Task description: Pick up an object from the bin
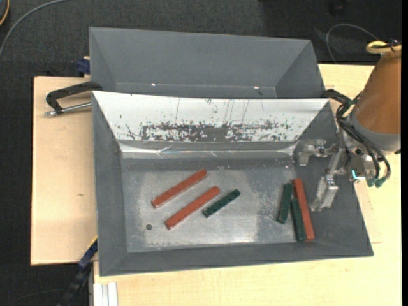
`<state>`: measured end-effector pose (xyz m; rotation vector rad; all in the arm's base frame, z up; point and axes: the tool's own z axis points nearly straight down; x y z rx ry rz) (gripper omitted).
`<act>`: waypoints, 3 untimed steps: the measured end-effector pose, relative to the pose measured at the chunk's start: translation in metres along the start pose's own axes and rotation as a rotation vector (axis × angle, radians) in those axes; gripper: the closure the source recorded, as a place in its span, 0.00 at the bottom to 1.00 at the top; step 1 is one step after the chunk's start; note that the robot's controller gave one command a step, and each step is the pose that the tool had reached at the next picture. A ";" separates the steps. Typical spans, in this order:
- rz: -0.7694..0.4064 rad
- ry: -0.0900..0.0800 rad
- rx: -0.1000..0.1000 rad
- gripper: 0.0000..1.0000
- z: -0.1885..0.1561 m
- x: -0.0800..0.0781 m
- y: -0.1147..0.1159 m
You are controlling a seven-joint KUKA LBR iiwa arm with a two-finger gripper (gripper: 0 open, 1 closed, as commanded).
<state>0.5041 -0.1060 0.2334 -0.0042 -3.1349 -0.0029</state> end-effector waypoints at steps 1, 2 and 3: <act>-0.118 0.001 -0.002 0.00 0.123 0.002 0.053; -0.072 -0.011 -0.002 0.00 0.164 -0.032 0.101; -0.068 -0.012 0.001 1.00 0.162 -0.031 0.097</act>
Offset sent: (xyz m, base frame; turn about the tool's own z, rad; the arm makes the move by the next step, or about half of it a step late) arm -0.0010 0.0501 -0.1189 -0.1150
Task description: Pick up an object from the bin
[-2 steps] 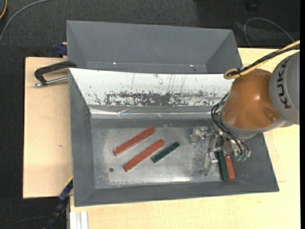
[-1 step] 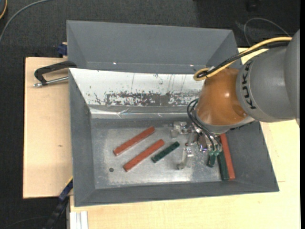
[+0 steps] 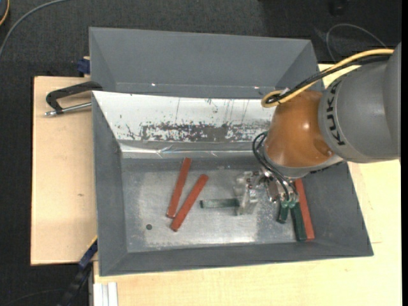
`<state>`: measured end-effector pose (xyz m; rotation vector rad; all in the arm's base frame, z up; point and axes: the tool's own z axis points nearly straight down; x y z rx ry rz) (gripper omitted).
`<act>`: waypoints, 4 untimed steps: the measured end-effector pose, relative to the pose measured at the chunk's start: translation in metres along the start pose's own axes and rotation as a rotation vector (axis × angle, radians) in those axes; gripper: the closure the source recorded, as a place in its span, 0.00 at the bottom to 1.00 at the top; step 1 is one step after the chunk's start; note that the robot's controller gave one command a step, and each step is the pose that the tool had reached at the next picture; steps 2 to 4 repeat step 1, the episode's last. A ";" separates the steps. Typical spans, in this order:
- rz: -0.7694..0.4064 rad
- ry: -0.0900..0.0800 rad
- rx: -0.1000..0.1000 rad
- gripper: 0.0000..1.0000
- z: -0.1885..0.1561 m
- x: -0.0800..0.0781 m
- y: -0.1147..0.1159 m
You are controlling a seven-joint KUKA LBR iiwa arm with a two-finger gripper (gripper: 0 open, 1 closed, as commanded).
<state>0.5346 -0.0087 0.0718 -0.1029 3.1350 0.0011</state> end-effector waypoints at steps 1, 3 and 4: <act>0.015 -0.011 0.001 1.00 -0.154 -0.011 -0.003; 0.015 -0.011 0.001 1.00 -0.154 -0.011 -0.003; 0.015 -0.011 0.001 1.00 -0.154 -0.011 -0.003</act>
Offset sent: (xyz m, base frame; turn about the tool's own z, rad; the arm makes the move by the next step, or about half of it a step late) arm 0.0076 -0.0028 0.1480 0.0164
